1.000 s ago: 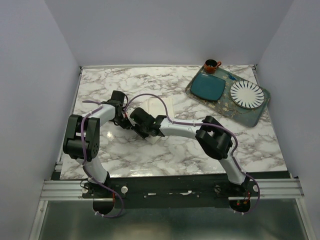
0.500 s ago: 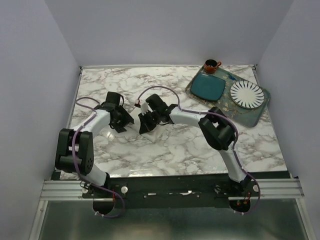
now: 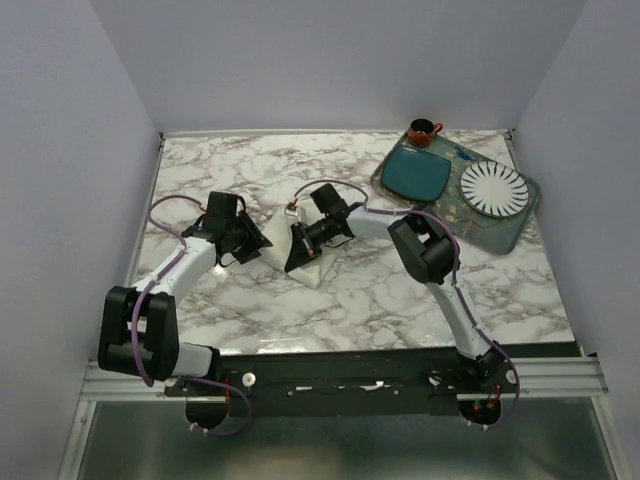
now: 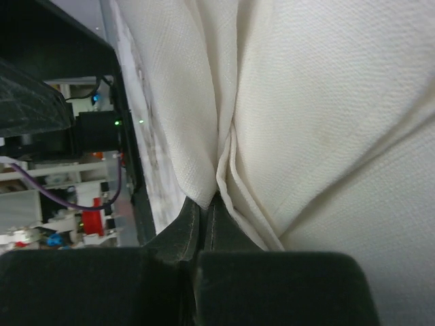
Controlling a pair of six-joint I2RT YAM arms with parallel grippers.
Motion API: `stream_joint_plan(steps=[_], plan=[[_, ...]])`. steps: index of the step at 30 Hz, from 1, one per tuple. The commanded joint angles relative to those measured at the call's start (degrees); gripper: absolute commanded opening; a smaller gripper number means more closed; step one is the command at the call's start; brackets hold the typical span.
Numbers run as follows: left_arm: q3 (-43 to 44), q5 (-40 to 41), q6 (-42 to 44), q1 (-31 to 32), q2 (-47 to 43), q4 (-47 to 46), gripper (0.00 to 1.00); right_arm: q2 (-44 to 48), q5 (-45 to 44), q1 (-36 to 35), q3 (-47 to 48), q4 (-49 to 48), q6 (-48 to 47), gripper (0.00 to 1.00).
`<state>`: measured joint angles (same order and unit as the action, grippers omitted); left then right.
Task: Fold the napkin, place the utensils inside, and roll it up
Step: Roll the napkin with the utensil
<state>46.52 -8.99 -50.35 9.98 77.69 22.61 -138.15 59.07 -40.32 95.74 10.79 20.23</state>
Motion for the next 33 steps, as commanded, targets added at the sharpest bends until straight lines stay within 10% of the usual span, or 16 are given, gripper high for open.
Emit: stream_joint_plan(steps=[1, 16, 33], plan=[[-0.7, -5.4, -2.7, 1.0, 1.7, -7.7, 0.43, -4.7, 2.6, 0.9, 0.1, 5.6, 4.0, 0.01], [-4.1, -4.3, -3.6, 3.2, 10.5, -15.3, 0.15, -2.7, -2.3, 1.3, -0.2, 6.1, 3.3, 0.06], [-2.4, 0.2, -1.7, 3.2, 17.7, -12.1, 0.08, 8.8, -28.5, -1.7, 10.6, 29.6, -14.2, 0.63]])
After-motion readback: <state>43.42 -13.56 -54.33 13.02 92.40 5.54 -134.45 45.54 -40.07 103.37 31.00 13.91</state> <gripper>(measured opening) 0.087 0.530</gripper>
